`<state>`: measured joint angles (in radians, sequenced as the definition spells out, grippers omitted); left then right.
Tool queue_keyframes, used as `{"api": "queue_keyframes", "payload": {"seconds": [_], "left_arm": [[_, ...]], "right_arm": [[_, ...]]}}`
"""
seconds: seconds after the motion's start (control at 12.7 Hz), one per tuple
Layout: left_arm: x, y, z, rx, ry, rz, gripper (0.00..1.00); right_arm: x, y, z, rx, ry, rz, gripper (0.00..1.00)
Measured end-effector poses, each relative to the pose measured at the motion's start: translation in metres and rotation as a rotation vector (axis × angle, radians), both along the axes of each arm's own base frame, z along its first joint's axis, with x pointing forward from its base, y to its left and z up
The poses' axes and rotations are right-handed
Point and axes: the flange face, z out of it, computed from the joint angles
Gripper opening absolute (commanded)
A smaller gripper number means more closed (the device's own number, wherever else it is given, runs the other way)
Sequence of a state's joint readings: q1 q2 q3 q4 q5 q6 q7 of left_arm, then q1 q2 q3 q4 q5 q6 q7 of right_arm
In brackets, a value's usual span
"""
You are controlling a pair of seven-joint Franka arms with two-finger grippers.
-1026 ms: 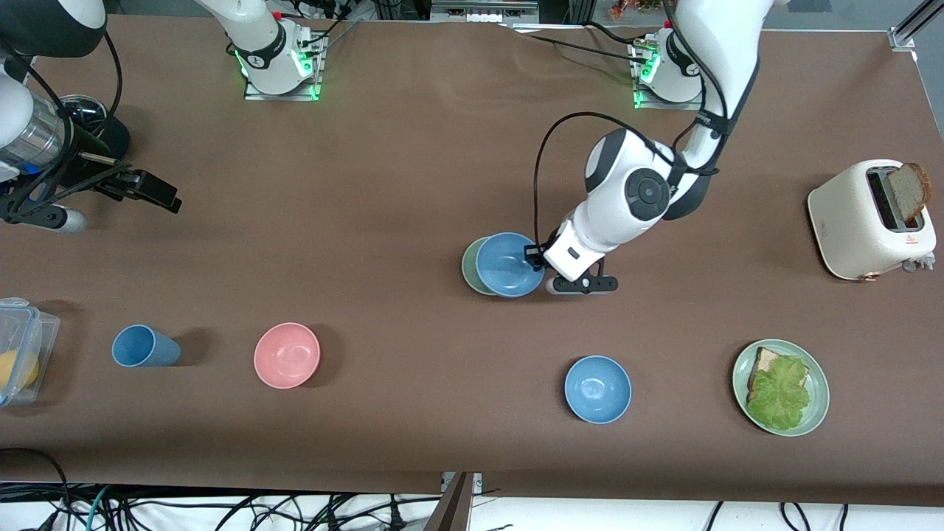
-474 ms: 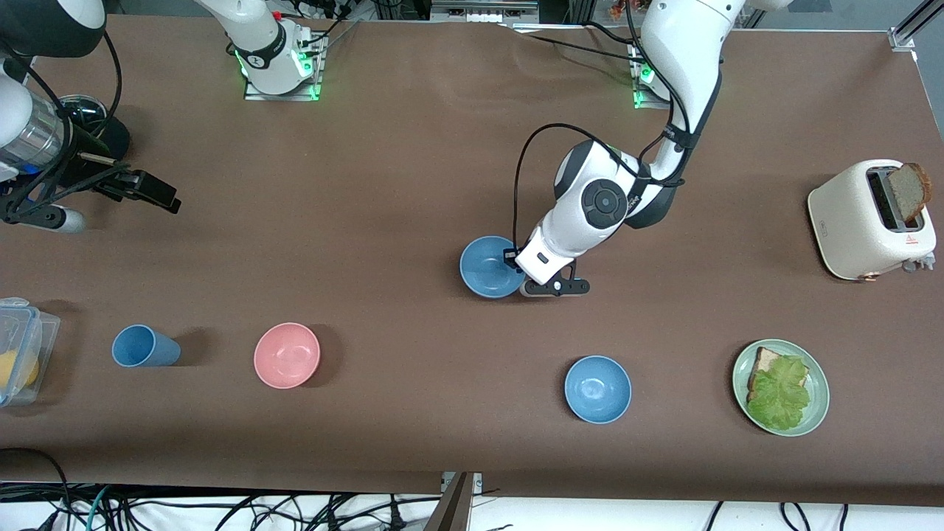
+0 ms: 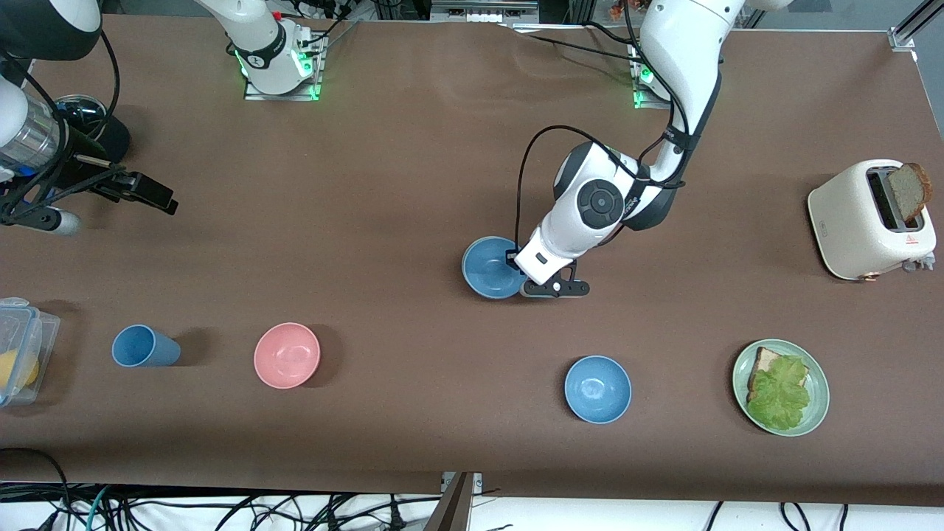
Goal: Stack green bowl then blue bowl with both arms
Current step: 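Lower the blue bowl into the green bowl and open the left gripper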
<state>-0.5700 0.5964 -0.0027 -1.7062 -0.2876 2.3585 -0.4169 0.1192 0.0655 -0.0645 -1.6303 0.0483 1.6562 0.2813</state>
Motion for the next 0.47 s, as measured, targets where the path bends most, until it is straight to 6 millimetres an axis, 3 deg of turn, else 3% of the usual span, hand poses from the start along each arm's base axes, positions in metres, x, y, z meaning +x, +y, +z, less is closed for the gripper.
{"api": "queue_keyframes", "payload": {"seconds": [0.08,0.16,0.32,0.47], "left_arm": [[-0.0014,-0.0014,-0.0026,0.006,0.002,-0.007,0.0],[-0.0025,-0.0027,-0.004,0.008,0.003,-0.011,0.1],[-0.0041,-0.0048,-0.0049,0.009,0.004,-0.015,0.44],[-0.0045,-0.0054,-0.0054,0.01,0.005,-0.015,0.87]], "right_arm": [[0.0001,-0.0003,-0.0001,0.001,0.0,-0.001,1.0],[0.0001,-0.0001,-0.0001,0.002,0.0,-0.001,1.0],[0.0,0.0007,0.0,0.012,0.001,-0.002,1.0],[0.0,0.001,-0.0001,0.015,0.001,-0.003,1.0]]}}
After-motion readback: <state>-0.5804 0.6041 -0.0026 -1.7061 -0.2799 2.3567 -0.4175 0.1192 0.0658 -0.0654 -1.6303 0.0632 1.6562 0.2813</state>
